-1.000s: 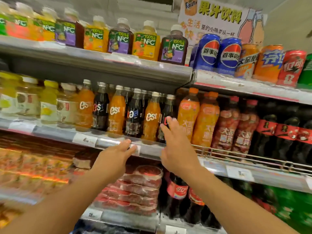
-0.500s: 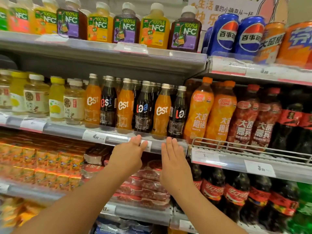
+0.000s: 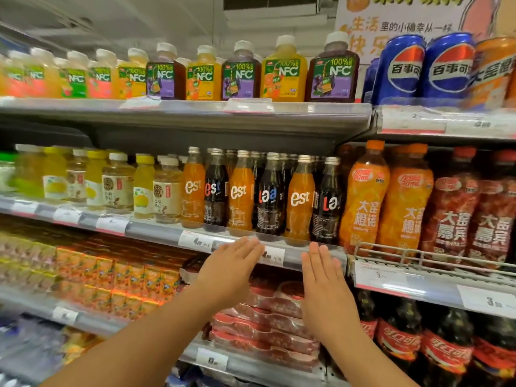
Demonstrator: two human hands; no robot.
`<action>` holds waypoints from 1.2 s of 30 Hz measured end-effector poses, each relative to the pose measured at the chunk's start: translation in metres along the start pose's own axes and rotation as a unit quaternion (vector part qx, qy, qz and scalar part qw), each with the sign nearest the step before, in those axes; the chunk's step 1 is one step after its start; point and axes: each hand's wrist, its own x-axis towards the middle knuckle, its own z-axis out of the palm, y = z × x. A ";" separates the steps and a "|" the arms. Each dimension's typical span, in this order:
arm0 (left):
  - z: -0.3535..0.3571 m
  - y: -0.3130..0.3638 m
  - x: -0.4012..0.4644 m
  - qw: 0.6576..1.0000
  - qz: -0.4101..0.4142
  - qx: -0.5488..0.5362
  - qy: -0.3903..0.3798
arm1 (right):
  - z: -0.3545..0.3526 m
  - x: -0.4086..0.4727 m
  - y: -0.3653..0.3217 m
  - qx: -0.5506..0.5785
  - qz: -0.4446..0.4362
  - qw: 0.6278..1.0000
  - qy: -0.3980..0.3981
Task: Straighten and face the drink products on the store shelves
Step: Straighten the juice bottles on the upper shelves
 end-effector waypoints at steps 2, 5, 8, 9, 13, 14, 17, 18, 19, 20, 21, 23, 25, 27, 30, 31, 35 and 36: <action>0.006 -0.020 -0.003 0.999 -0.021 0.015 0.033 | -0.002 0.001 -0.004 -0.008 0.014 1.000 -0.006; 0.018 -0.055 -0.008 0.998 -0.037 0.024 0.036 | -0.008 0.001 -0.017 -0.027 0.055 0.998 -0.020; 0.036 -0.080 -0.014 0.998 0.017 0.052 0.037 | -0.010 0.003 -0.028 -0.036 0.097 0.994 -0.037; 0.040 -0.084 -0.014 0.997 0.030 0.050 0.044 | -0.011 0.003 -0.031 -0.034 0.109 0.993 -0.041; 0.049 -0.085 -0.009 0.995 0.045 0.024 0.080 | -0.013 -0.003 -0.043 -0.010 0.153 0.986 -0.059; 0.050 -0.085 -0.007 0.996 0.044 0.020 0.080 | -0.015 -0.003 -0.046 -0.004 0.162 0.985 -0.063; 0.053 -0.084 -0.007 0.996 0.040 0.020 0.080 | -0.020 0.002 -0.060 -0.008 0.149 0.986 -0.067; 0.052 -0.084 -0.008 0.995 0.042 0.023 0.083 | -0.020 0.004 -0.066 -0.007 0.137 0.989 -0.064; 0.051 -0.083 -0.008 0.995 0.043 0.027 0.088 | -0.020 0.006 -0.072 -0.001 0.127 0.990 -0.064; 0.049 -0.082 -0.009 0.994 0.045 0.029 0.093 | -0.021 0.009 -0.076 0.009 0.125 0.990 -0.070; 0.047 -0.081 -0.010 0.994 0.045 0.030 0.095 | -0.022 0.011 -0.078 0.018 0.131 0.988 -0.080; 0.043 -0.080 -0.009 0.994 0.043 0.031 0.094 | -0.033 0.019 -0.076 0.015 0.149 0.984 -0.098; 0.042 -0.080 -0.009 0.994 0.041 0.036 0.094 | -0.050 0.026 -0.068 0.003 0.152 0.982 -0.108; 0.041 -0.077 -0.008 0.993 0.036 0.032 0.105 | -0.063 0.030 -0.060 -0.012 0.146 0.981 -0.124; 0.040 -0.070 -0.009 0.993 0.015 0.023 0.117 | -0.063 0.032 -0.059 -0.028 0.145 0.980 -0.135; 0.039 -0.067 -0.009 0.993 0.008 0.026 0.116 | -0.060 0.031 -0.061 -0.027 0.146 0.981 -0.127; 0.035 -0.062 -0.009 0.994 -0.007 0.028 0.105 | -0.053 0.036 -0.060 -0.041 0.107 0.992 -0.061; 0.034 -0.061 -0.008 0.994 -0.010 0.030 0.105 | -0.054 0.039 -0.058 -0.048 0.095 0.993 -0.057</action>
